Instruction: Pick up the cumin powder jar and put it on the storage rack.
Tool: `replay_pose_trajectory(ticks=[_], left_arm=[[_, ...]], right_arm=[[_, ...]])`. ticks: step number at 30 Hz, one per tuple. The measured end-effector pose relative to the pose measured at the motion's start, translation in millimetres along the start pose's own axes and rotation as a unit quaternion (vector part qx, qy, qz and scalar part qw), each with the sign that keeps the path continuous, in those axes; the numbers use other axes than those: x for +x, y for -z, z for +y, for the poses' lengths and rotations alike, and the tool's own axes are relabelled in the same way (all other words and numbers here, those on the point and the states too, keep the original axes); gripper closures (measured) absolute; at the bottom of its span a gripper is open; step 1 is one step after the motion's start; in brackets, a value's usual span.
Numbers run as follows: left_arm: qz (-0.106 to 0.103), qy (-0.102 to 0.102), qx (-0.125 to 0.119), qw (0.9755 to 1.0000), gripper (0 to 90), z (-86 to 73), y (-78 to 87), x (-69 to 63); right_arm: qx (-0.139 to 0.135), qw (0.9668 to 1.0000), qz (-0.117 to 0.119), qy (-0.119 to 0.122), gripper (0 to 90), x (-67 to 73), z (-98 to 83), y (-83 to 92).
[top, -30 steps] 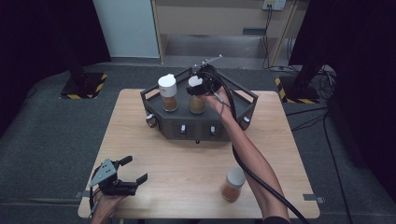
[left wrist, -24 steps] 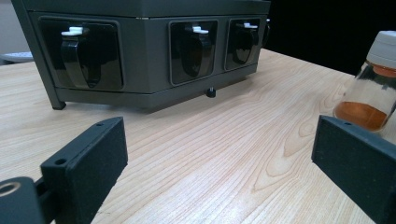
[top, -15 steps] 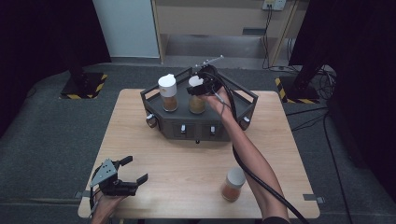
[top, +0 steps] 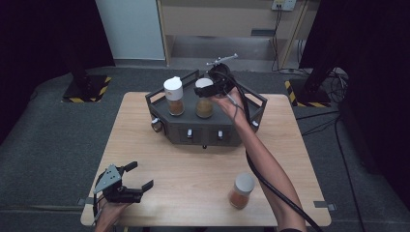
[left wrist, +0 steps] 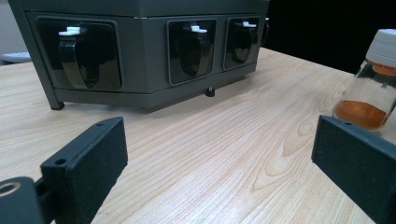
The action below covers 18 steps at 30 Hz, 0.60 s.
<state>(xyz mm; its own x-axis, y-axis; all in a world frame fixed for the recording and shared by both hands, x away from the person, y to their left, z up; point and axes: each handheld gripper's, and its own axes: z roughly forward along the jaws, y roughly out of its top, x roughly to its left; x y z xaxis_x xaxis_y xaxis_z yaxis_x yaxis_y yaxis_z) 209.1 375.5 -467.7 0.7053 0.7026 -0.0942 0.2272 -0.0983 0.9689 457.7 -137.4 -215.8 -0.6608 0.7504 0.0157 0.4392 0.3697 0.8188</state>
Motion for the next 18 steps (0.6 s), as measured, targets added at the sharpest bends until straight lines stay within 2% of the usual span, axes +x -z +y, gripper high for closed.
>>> replay_pose_trajectory(ticks=[9, 18], left_arm=[[0.0, -0.001, 0.003, 1.0, 2.5, 0.8, -0.9, -0.4], [0.0, -0.001, 0.004, 1.0, 2.4, 1.0, -1.1, -0.6]], right_arm=[[-0.023, 0.9995, 0.008, 0.019, 13.3, 0.3, -14.3, 47.7], [-0.04, 0.9986, 0.017, 0.031, 13.1, -1.2, -46.3, 94.7]])
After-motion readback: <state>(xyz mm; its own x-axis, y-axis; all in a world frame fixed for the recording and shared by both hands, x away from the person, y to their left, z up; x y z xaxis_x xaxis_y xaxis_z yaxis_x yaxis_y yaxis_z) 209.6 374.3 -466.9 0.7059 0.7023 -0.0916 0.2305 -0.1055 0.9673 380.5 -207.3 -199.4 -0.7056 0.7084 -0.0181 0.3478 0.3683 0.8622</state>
